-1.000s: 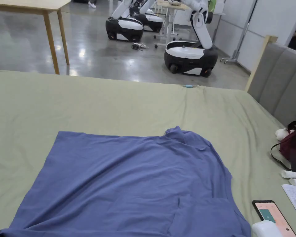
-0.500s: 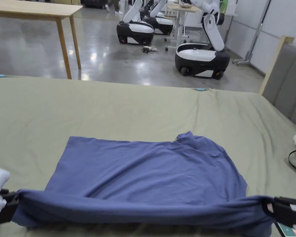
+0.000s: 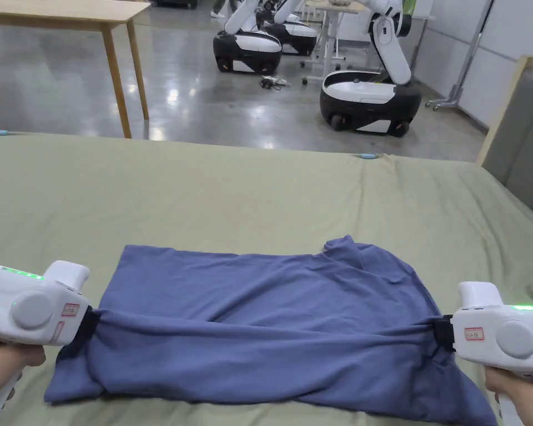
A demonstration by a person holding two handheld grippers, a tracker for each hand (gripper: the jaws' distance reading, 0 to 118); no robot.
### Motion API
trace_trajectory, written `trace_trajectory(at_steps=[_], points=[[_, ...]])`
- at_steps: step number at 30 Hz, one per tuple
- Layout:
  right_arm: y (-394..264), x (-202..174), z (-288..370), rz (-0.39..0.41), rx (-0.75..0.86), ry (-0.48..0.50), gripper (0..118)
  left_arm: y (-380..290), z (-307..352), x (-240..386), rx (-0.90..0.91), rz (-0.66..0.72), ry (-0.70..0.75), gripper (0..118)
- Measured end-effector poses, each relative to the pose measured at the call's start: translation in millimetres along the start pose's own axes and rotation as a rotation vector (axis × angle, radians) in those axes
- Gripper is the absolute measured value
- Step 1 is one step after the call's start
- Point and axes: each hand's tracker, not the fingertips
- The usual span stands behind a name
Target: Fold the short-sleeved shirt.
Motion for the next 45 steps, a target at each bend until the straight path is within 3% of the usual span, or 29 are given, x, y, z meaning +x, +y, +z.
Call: trace_trajectory(at_steps=[1,2,3,4,9,10,11,13,14,16,19,23,24,25,26,27,32,33,34,35,36,38,39,40,41,42,43,45], points=[[-3,0,11,0.004,0.021,-0.001,28,-4,11,-1,0.036,0.008,-0.01,66],[-6,-1,25,0.015,0.057,0.017,64,-11,24,-1,0.066,0.001,-0.013,107],[-9,-4,40,0.032,0.088,0.034,84,-18,37,1,0.119,-0.016,-0.003,114],[-16,-9,59,0.049,0.141,0.044,88,-28,58,4,0.205,-0.039,0.017,113],[-69,-37,135,0.097,0.366,0.107,88,-89,126,23,0.445,-0.104,0.127,112],[-80,-43,145,0.114,0.379,0.084,86,-102,134,25,0.445,-0.125,0.136,108],[-89,-49,154,0.118,0.367,0.088,67,-114,139,26,0.422,-0.119,0.14,88],[-104,-54,168,0.115,0.368,0.103,12,-133,143,22,0.377,-0.085,0.118,22],[-110,-57,172,0.113,0.364,0.106,6,-141,141,20,0.339,-0.046,0.089,6],[-116,-63,175,0.127,0.318,0.165,6,-155,130,15,0.292,-0.024,0.063,6],[-123,-69,177,0.148,0.314,0.136,6,-160,106,9,0.181,-0.005,0.023,5],[-122,-66,172,0.136,0.296,0.127,6,-146,78,8,0.164,-0.032,-0.002,6],[-122,-64,170,0.133,0.287,0.121,6,-141,75,10,0.176,-0.054,0.008,18],[-122,-62,167,0.132,0.278,0.109,6,-134,68,11,0.177,-0.073,0.019,49],[-122,-59,164,0.133,0.27,0.096,6,-127,60,11,0.164,-0.087,0.025,101],[-123,-55,162,0.132,0.262,0.084,6,-123,53,11,0.151,-0.093,0.025,116],[-121,-27,142,0.098,0.177,0.009,6,-103,17,15,0.102,-0.174,0.054,108],[-119,-21,137,0.088,0.156,-0.001,6,-101,12,15,0.093,-0.175,0.054,97],[-118,-14,130,0.076,0.145,-0.007,6,-98,6,14,0.082,-0.172,0.049,72],[-117,-7,124,0.065,0.133,-0.012,6,-97,1,14,0.077,-0.169,0.049,30],[-115,0,116,0.052,0.117,-0.013,6,-96,9,28,0.079,-0.167,0.056,17],[-112,6,102,0.043,0.094,-0.025,6,-94,8,31,0.068,-0.149,0.048,13],[-110,10,93,0.041,0.087,-0.024,14,-93,7,33,0.06,-0.146,0.041,11],[-108,12,86,0.039,0.078,-0.014,30,-92,8,33,0.062,-0.149,0.042,10],[-106,14,76,0.037,0.067,0.009,65,-92,10,35,0.063,-0.158,0.05,9],[-104,15,67,0.038,0.06,0.02,88,-91,11,36,0.06,-0.162,0.051,9],[-102,14,58,0.055,0.044,0.029,93,-90,12,37,0.059,-0.167,0.055,8],[-98,9,38,0.105,0.034,0.019,93,-88,14,35,0.064,-0.174,0.06,8]])
